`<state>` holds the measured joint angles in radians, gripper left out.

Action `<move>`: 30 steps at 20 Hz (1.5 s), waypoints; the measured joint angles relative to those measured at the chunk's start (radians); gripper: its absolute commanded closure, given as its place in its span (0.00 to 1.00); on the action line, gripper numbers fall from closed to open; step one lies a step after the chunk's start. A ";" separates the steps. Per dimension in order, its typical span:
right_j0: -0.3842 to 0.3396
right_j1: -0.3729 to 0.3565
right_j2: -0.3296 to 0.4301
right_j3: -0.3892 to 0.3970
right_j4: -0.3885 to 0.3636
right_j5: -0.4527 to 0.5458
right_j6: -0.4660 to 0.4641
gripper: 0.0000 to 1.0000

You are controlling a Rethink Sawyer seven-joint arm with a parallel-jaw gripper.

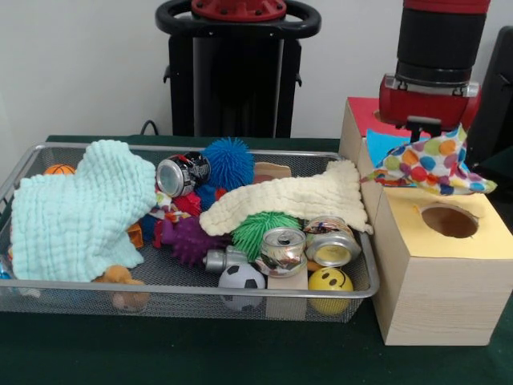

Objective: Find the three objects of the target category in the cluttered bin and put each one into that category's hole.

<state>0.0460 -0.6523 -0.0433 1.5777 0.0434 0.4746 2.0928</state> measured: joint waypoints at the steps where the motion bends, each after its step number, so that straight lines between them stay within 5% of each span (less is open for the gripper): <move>1: 0.000 0.004 -0.001 0.000 0.002 -0.004 0.000 1.00; 30: 0.143 0.128 -0.100 -0.104 0.180 -0.029 0.000 1.00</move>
<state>0.1894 -0.5240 -0.1437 1.4742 0.2239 0.4455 2.0932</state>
